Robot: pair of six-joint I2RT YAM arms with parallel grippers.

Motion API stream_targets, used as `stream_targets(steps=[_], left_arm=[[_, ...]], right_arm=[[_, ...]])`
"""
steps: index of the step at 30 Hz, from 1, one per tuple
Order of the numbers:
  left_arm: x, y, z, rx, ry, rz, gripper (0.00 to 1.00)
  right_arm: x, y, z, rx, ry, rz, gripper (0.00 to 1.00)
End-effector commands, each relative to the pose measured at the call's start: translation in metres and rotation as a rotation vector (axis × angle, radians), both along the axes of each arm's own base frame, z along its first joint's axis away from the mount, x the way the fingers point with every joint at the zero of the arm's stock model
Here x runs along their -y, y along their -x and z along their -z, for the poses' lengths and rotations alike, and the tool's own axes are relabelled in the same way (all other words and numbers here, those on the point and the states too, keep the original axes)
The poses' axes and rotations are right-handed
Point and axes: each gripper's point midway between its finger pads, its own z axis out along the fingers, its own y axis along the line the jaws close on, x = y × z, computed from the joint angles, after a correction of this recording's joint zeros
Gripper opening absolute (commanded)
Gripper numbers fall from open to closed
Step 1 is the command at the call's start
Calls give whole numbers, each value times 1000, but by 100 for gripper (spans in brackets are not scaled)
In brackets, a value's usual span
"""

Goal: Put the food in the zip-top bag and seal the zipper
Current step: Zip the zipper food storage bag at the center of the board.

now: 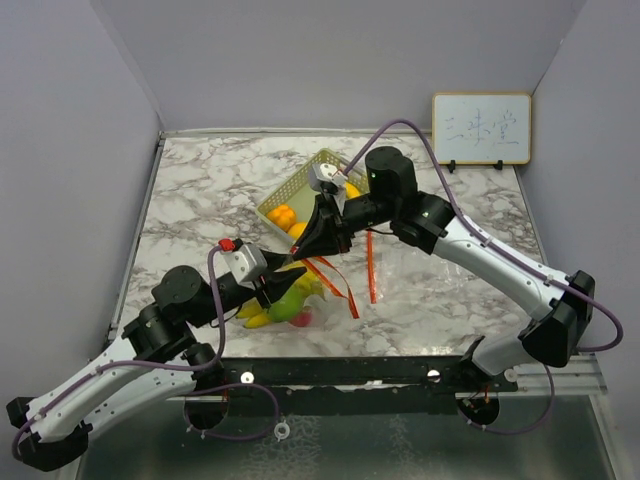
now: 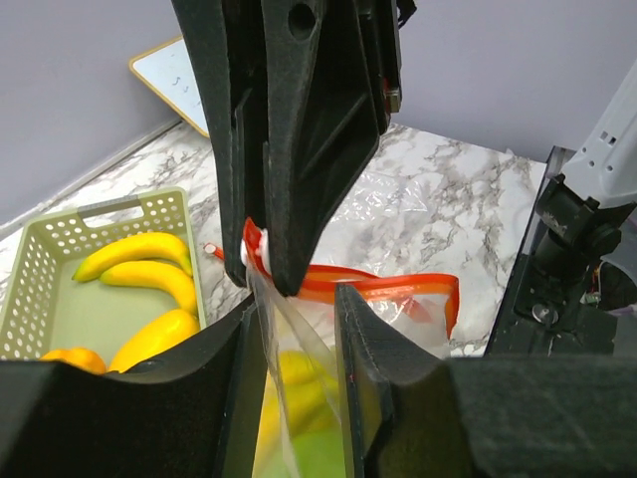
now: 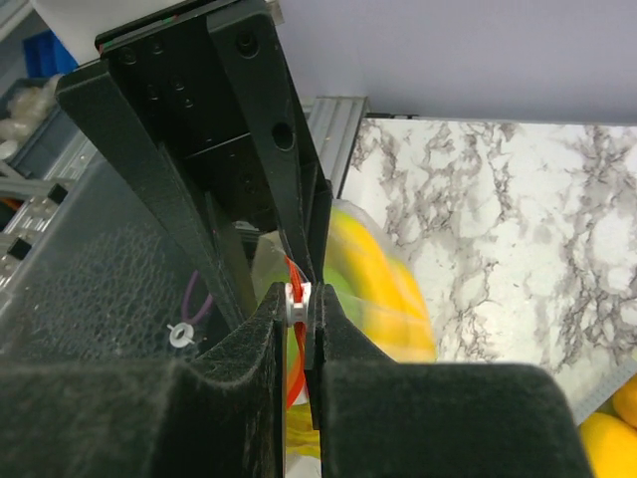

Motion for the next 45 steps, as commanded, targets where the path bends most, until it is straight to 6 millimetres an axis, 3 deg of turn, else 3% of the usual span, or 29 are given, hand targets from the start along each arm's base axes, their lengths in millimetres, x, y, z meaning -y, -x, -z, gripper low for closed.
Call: stream_targets(steps=[1,4,10,19,24,30,38,41,43,45], left_arm=[[5,-1,-22,67,16,21,34],[8,-1,-17,71,-4,30,30],[7,-1,-16,85,-23,36,0],[-21,-21,-45,107,75,-159,0],[-30,-10,-59,147,155,-139,0],[-33,3,-67,164,176,-91,0],[-59,2,-82,182,305,-179,0],[-58,2,-82,183,313,-181,0],[-50,1,-77,175,287,-158,6],[-39,1,-72,168,254,-124,18]], right_arm=[[7,22,-8,-46,3,-130,2],[13,29,-9,-33,-8,-148,2],[24,38,-8,-5,4,-169,2],[26,33,16,-30,52,-108,2],[25,24,26,-22,75,-42,2],[23,15,18,15,69,-2,2],[22,18,27,-11,103,-45,2],[21,20,26,-23,98,-57,2],[19,22,21,-30,83,-77,2],[17,24,15,-34,71,-101,2]])
